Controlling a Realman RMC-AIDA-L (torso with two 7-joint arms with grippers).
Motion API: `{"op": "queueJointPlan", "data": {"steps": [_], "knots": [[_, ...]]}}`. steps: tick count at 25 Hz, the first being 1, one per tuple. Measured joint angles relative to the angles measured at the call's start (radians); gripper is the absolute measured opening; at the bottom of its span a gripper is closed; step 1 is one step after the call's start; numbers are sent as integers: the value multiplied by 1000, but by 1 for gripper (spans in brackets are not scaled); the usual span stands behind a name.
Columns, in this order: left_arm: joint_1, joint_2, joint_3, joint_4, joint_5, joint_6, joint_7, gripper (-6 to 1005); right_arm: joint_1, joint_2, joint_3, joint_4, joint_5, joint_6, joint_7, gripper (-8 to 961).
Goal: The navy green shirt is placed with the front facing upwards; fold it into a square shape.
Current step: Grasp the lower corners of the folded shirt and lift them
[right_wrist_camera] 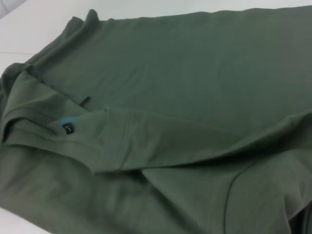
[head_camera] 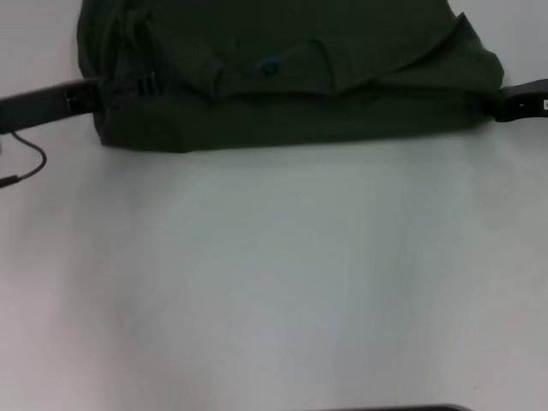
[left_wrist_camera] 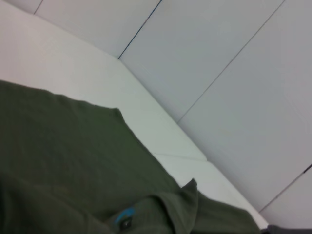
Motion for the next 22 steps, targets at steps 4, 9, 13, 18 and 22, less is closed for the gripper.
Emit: {"op": "queueJointPlan", "data": {"steps": [4,9,13,18,22], "knots": [[13,2,3,0,27,5,0,860,-12,-1,3,5,-4,-11,-4,71],[26,7,18,5,45,7,4,860,-37,-1,9,-3,-2,-68,-27,71],[28,12,18,7,81,-6,52,860,-44,-4,22,-5,0,-92,-29,72],[22,14,18,8,110,-86,93,861,-49,-13,32,-5,1,-104,-26,72],[19,15,18,4,112,-171,126,849,-50,-15,48,-6,1,-120,-24,72]]}}
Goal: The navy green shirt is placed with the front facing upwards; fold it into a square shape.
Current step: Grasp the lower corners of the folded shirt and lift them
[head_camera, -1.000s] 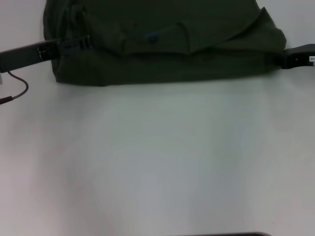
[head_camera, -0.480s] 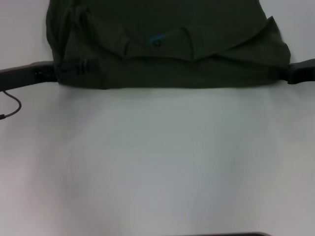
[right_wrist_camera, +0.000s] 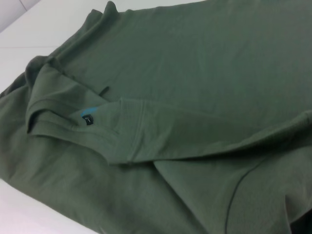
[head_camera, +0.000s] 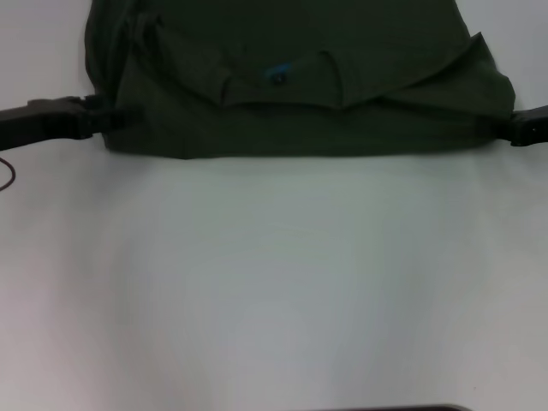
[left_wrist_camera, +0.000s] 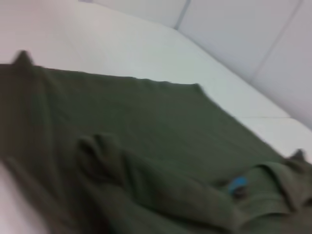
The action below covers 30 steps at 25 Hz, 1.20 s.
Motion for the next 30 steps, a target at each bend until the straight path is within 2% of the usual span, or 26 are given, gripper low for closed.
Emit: {"op": "queueJointPlan", "data": {"steps": [3,7,11,25,30], "knots": [[-6,0,19,-14,20,-79,5,836,0,0,7,0,0,-4,-1,71],[-23,-4,40,-38,70,-123,2,820,0,0,11,-1,0,-6,0,71],[-31,-15,63,-42,100,-120,2,803,0,-1,18,-1,0,-6,2,71],[-28,-20,117,-40,103,-123,11,746,8,-2,23,-1,0,-3,3,72],[-28,-27,104,-28,97,-128,23,725,8,-2,23,-1,-1,-2,4,72]]}}
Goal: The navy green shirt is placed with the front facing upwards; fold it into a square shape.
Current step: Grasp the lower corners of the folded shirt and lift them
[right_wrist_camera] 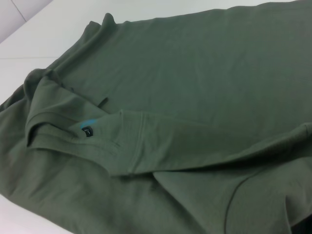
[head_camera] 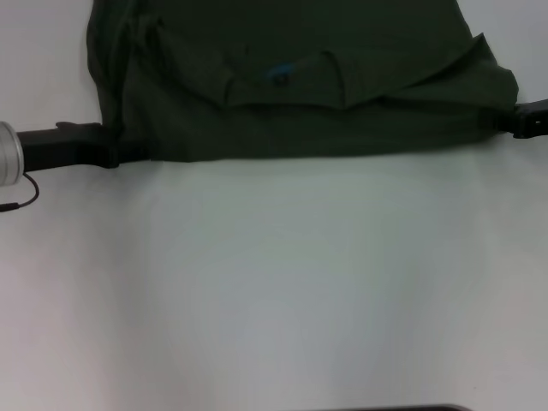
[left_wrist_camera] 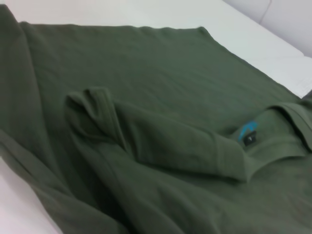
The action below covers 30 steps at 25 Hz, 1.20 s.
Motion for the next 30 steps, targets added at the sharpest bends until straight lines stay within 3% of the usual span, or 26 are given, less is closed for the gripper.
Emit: {"op": "queueJointPlan", "data": {"steps": [3,13,26,30], "knots": [[-3,-1,-2,2,0,0,-1,713,-1,0,0,0,0,0,-1,71],[-8,4,10,-7,5,-12,-4,261,-8,2,1,0,1,-3,-8,72],[-5,16,12,-16,23,20,-14,12,-9,9,13,0,1,-4,-23,72],[4,38,10,-11,32,83,-15,0,-17,11,14,0,2,-22,-40,72]]}}
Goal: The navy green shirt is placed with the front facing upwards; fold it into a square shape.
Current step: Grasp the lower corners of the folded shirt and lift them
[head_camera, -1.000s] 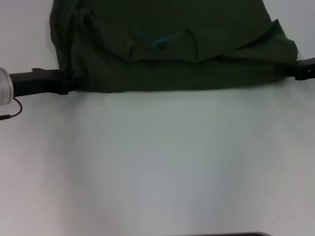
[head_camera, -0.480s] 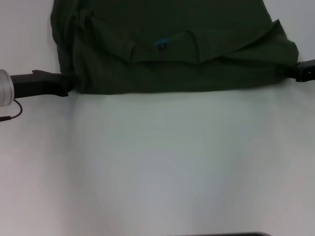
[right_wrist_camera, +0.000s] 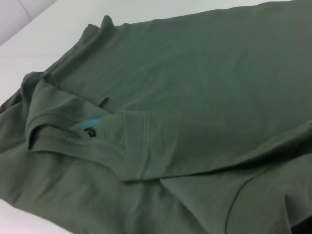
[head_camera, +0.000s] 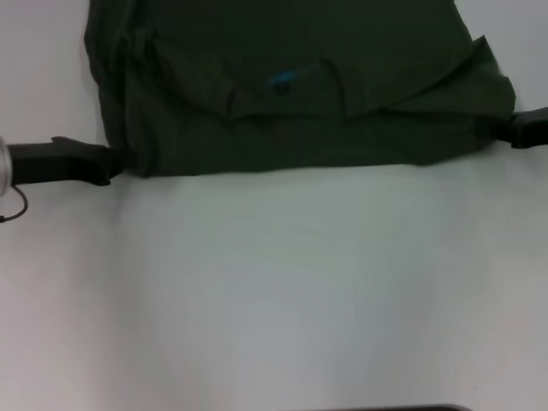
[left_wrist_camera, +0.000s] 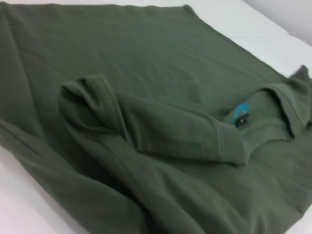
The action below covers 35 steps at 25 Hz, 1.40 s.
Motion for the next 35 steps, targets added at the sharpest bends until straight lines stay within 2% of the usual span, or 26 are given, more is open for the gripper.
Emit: {"op": "queueJointPlan", "data": {"steps": [5,11,22,27,35], "knots": [[37,38,-36,9,0,101,1,-1,-29,0,21,0,14,-48,-31,71],[80,60,-51,24,6,191,10,-1,-77,-4,80,0,31,-156,-89,71],[165,39,-70,92,66,370,10,0,-213,-9,172,-1,32,-330,-162,71],[198,29,-112,105,95,446,19,-1,-271,-2,207,-1,32,-373,-227,71],[229,28,-166,115,131,554,54,-1,-329,6,226,4,28,-439,-279,72]]}}
